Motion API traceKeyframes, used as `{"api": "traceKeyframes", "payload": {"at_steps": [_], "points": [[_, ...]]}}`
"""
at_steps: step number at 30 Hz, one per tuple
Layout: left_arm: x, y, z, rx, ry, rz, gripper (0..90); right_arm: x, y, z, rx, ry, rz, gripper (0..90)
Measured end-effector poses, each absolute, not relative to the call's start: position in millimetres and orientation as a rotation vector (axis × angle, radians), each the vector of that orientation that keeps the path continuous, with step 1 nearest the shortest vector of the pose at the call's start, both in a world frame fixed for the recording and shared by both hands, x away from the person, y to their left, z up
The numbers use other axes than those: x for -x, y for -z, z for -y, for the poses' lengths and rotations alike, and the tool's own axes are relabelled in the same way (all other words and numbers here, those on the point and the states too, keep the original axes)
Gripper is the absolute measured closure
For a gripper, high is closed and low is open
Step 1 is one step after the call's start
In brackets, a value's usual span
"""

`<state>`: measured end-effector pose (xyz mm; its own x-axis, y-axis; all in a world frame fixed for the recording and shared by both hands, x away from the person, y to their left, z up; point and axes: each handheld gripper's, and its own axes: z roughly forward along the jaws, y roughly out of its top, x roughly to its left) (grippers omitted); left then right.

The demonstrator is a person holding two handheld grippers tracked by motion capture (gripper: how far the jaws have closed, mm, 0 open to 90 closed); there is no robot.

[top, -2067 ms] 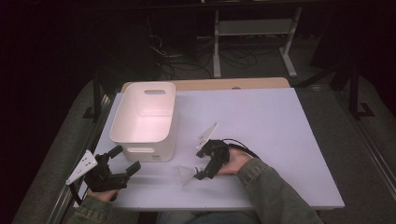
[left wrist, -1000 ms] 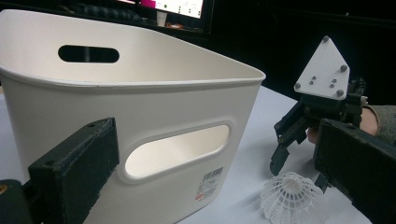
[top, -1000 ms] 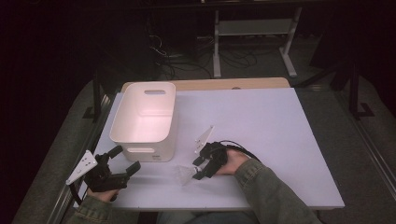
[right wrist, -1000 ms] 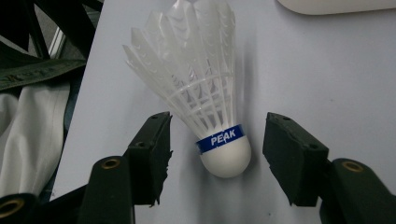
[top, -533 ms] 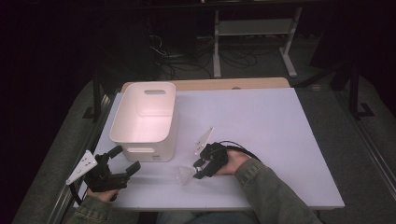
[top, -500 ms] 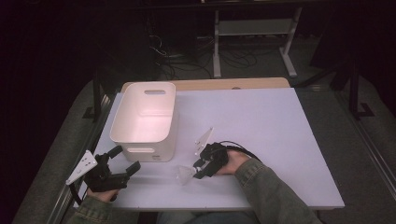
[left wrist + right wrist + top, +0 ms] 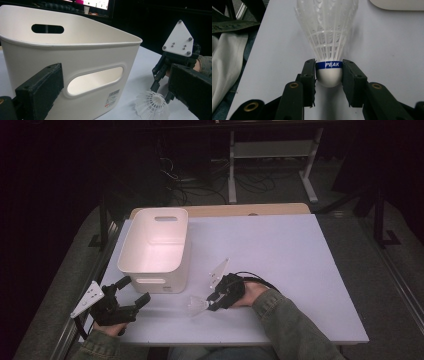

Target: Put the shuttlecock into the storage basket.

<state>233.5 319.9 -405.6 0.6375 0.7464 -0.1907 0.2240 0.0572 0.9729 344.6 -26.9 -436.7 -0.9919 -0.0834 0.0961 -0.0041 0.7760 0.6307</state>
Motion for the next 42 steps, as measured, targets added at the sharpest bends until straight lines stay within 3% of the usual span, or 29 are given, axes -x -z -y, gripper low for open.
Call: {"api": "traceKeyframes", "payload": {"at_steps": [42], "points": [[-234,406,-319,-1.499,-0.480,-0.856,0.0,-341,407,36,-0.060,1.097,2.812,63.5]]}}
